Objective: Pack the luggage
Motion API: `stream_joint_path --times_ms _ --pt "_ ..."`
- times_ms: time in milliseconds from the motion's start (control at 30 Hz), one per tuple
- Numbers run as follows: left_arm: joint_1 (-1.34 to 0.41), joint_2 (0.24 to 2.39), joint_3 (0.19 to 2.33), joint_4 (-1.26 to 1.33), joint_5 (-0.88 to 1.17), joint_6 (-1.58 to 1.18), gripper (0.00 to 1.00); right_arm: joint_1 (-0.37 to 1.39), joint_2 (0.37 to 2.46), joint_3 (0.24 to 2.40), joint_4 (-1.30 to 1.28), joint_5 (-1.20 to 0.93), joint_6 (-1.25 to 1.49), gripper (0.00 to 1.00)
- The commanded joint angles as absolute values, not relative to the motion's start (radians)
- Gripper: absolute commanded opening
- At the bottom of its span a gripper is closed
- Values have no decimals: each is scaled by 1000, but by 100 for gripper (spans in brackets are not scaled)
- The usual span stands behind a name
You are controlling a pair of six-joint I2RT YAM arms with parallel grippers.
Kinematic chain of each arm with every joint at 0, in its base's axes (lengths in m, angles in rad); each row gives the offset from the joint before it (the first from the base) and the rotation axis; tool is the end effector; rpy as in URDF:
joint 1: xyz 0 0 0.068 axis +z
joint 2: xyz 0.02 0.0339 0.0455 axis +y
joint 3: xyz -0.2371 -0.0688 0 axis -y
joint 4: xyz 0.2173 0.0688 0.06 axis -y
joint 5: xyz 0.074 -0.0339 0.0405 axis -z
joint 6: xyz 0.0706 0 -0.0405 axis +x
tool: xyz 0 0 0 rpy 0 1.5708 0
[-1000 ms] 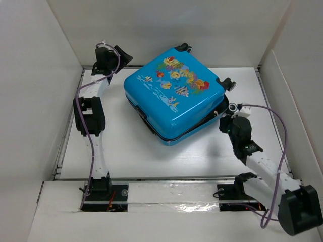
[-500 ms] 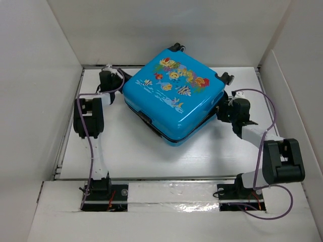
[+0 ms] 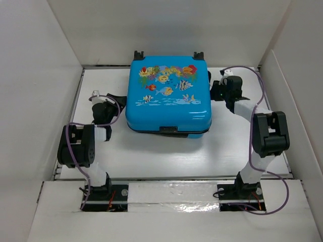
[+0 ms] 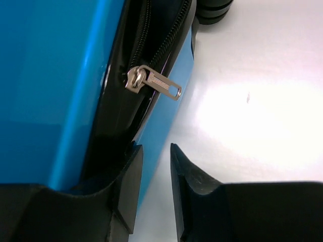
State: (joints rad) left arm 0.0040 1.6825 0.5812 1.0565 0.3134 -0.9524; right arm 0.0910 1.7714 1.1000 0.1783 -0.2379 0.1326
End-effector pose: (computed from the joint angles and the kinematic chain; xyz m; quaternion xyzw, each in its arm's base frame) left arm 0.3394 -0.0204 0.1762 -0.2328 0.6835 -0.4121 0.5558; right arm 0.3972 0.0529 0.1901 -0.0432 0.8533 0.1581 0.4950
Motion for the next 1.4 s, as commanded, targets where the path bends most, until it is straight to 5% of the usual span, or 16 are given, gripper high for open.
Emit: stream_joint_path --times_ms 0,133,367,433,500,600,633,700,767,867,900,1000,1167,1200,1367 --pt "-71 1544 497 1174 373 -920 60 190 1766 1207 267 -505 156 38" --pt "-46 1415 486 1049 288 -896 67 179 1721 1181 248 -459 189 47" --pt "-26 1108 552 887 120 -913 73 123 1458 878 351 -310 271 47" --pt "-47 1002 587 853 55 -911 73 108 1386 772 353 -258 276 44" --pt "-83 918 626 796 14 -868 73 97 1253 651 348 -186 281 31" --pt "-161 838 617 781 43 -818 51 86 1031 511 360 -160 294 0" --pt "-191 827 611 781 57 -801 24 86 969 426 354 -152 293 0" --pt "-297 827 592 770 112 -749 5 86 841 350 319 -176 269 0" --pt "-372 850 584 750 143 -706 0 86 654 250 284 -245 268 0" --pt "-550 874 587 720 105 -602 0 110 451 146 188 -310 281 9" --pt "-655 871 595 707 77 -539 0 120 418 132 160 -319 282 23" --pt "-805 851 597 629 -73 -459 0 133 350 126 132 -373 282 39" --pt "-972 804 500 582 -109 -478 0 164 481 170 119 -386 255 40" --pt "-1001 796 423 584 -104 -504 10 201 568 172 167 -380 232 41" --pt "-1002 819 342 600 -100 -555 23 277 646 209 233 -298 204 43"
